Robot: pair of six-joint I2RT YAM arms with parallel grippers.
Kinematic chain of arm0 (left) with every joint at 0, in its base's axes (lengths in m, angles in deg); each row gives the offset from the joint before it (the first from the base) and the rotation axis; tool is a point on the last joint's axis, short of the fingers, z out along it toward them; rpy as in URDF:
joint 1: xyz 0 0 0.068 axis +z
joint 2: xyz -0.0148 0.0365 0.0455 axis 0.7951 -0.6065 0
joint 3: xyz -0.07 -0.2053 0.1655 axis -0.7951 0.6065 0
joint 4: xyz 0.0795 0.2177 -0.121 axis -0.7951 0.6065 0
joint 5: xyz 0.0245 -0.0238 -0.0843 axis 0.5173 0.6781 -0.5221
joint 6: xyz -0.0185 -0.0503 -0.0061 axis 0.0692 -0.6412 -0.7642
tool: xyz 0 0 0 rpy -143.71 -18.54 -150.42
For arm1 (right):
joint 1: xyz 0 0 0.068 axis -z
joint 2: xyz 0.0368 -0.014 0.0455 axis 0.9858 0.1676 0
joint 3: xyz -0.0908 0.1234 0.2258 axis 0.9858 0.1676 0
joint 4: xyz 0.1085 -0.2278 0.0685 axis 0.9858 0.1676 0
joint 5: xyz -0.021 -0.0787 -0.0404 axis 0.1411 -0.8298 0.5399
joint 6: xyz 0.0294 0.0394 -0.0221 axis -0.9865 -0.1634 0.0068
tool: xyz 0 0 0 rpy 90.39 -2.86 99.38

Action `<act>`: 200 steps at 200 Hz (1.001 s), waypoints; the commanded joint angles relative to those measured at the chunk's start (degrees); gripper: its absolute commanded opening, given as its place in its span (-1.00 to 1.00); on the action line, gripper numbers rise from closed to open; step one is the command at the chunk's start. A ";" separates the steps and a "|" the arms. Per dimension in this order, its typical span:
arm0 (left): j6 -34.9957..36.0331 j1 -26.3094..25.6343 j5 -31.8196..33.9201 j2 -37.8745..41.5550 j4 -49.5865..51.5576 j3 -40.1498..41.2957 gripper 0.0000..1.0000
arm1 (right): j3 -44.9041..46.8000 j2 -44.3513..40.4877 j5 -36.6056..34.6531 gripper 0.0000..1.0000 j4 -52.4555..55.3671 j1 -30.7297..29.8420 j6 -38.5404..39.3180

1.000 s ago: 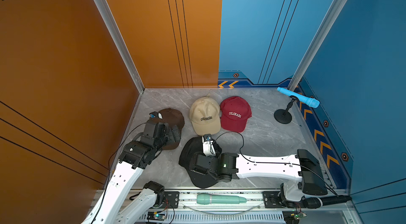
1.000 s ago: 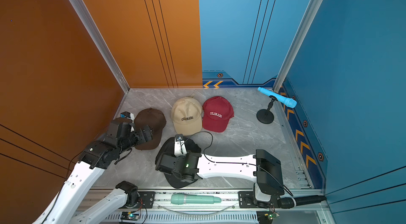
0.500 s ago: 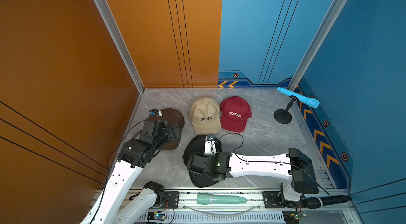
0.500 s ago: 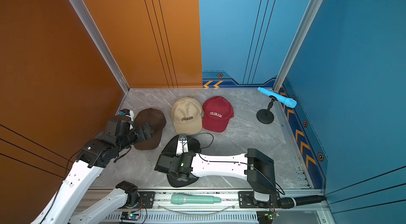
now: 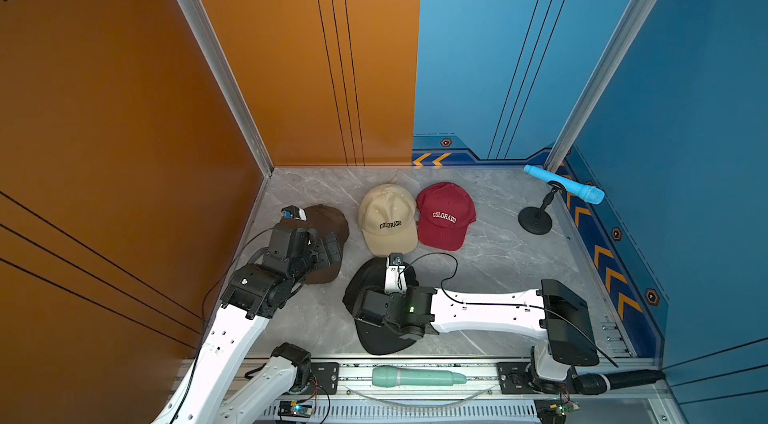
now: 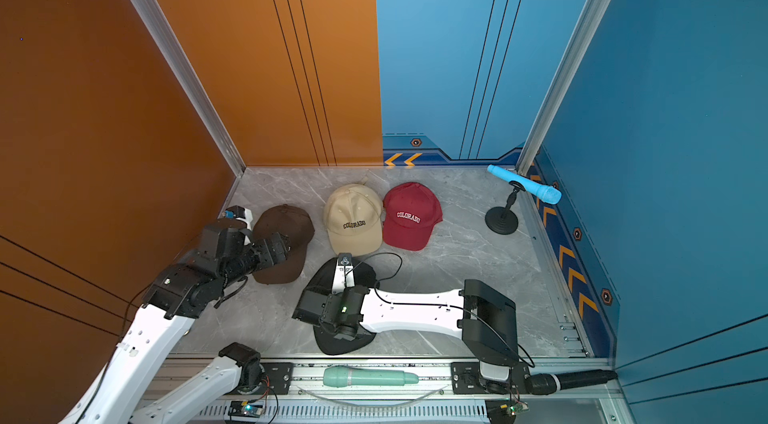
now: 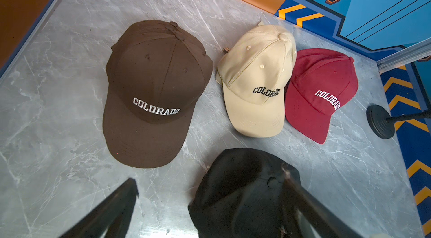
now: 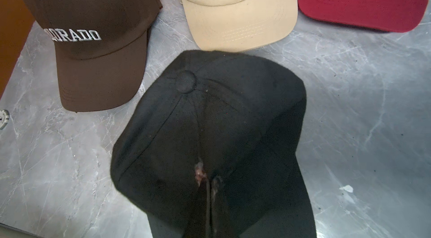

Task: Stack the baseball caps by color
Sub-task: Place the baseball cap on the baseball cap.

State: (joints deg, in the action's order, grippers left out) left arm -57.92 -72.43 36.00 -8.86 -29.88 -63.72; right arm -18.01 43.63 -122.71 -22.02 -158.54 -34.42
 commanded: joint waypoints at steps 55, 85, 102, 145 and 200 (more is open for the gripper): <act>0.89 0.79 1.77 1.14 0.87 -0.83 0.96 | -2.22 4.20 0.49 -1.00 4.80 1.79 -1.95; 0.88 0.92 2.60 -0.14 0.76 -1.89 0.96 | -0.41 3.04 -0.76 -1.00 4.80 3.65 -3.87; 1.00 0.88 2.84 -0.98 0.36 -2.46 0.96 | -0.01 2.58 -1.98 -1.00 5.31 4.98 -3.79; 1.41 1.09 2.98 -3.04 -2.08 -3.17 0.96 | 2.38 -0.44 -4.39 -1.00 6.64 9.79 -1.82; 0.11 1.05 2.73 -5.05 -5.47 -3.00 0.96 | 11.23 -8.73 -2.11 -1.00 5.24 17.11 5.82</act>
State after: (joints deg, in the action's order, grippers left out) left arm -57.74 -71.78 37.75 -14.08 -33.00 -65.78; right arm -9.81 38.39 -124.28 -19.18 -143.59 -33.11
